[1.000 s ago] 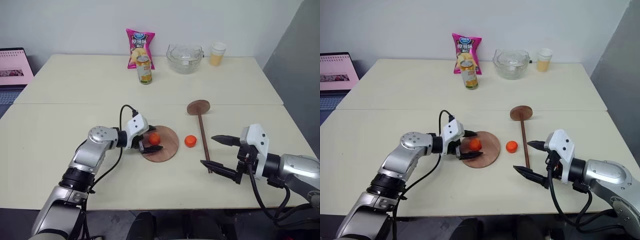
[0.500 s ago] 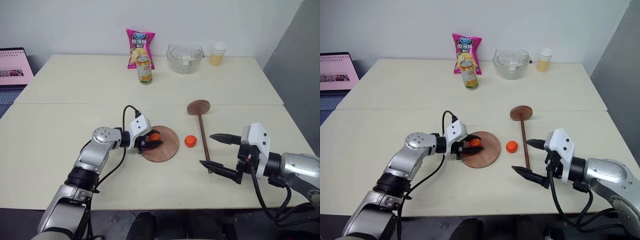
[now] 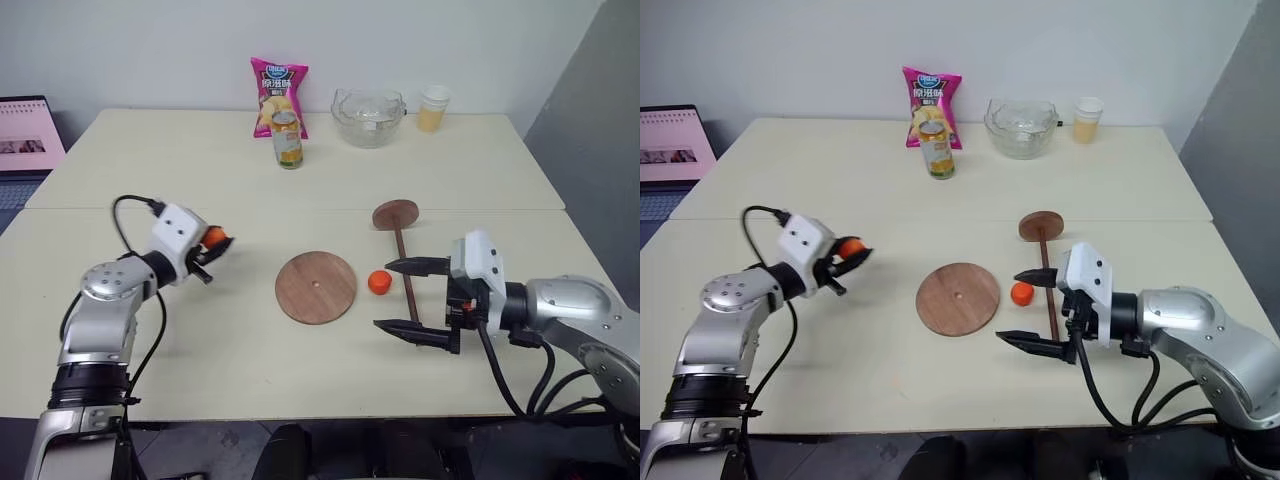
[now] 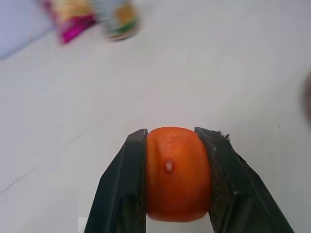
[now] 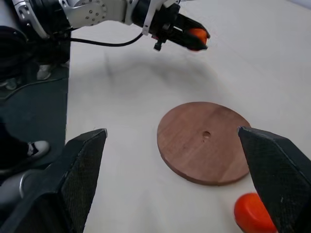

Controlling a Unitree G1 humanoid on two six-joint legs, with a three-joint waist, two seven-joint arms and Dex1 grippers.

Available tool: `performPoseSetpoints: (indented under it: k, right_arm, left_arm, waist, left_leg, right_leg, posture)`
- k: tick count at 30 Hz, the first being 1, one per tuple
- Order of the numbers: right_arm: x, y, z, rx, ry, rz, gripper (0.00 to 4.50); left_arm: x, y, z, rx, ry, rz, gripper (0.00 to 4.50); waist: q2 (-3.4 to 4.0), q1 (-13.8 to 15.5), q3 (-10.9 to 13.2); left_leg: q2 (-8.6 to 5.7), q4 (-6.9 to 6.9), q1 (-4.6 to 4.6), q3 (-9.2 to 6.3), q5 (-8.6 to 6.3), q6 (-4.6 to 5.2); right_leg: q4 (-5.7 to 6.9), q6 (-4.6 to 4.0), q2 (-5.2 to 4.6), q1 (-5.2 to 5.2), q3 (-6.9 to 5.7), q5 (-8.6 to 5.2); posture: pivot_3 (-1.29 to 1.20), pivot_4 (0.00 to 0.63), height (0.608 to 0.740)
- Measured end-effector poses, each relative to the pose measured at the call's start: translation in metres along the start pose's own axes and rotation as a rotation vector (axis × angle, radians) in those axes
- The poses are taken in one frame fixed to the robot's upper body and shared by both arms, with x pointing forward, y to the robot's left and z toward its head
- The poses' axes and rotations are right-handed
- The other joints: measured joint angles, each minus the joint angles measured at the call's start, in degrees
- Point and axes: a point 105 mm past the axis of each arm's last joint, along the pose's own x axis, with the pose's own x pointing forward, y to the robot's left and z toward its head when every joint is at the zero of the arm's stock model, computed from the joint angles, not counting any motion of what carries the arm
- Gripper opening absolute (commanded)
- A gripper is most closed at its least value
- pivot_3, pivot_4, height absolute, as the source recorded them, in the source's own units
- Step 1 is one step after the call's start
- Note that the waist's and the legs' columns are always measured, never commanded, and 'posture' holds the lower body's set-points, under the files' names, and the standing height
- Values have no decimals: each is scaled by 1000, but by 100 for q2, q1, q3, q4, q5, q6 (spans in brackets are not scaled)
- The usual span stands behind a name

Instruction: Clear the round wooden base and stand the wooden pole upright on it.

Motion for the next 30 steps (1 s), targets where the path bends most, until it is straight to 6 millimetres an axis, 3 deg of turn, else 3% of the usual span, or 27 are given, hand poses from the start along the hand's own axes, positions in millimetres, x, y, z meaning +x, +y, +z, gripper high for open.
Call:
performPoseSetpoints:
  k: [3,8,16,23,30]
  right_arm:
    - [5,-3,5,-21,-18,42,4500]
    - [16,-3,14,-53,-65,111,4500]
    - [24,-4,17,-83,-77,167,4500]
    - [24,-4,17,-85,-77,172,4500]
    - [24,-4,17,-85,-77,172,4500]
  left_arm:
    - [-21,29,-25,-73,84,177,1132]
    - [-48,51,-55,-166,179,344,1112]
    - [-59,57,-74,-267,210,398,1092]
    - [-59,57,-85,-344,217,401,3085]
    - [-57,56,-77,-356,177,389,4474]
  waist:
    - [-2,14,1]
    - [-5,44,0]
    - [-6,46,-1]
    - [-6,40,-1]
    - [-6,41,-1]
  left_leg:
    - [0,-2,-3,1,0,-1]
    - [0,-1,-2,-3,0,-1]
    - [-4,-2,-2,-2,0,-1]
    - [-3,-2,-2,-2,-1,-2]
    - [-3,-2,-2,-2,-1,-2]
  right_leg:
    - [-3,-1,-3,-2,0,0]
    - [0,-2,-5,-1,-4,1]
    - [0,-3,-13,-2,-4,2]
    - [1,-3,-14,-3,-4,2]
    - [1,-3,-16,-3,-4,2]
  posture:
    - [0,150,740]
    - [0,150,740]
    - [0,150,740]
    - [0,150,740]
    - [0,150,740]
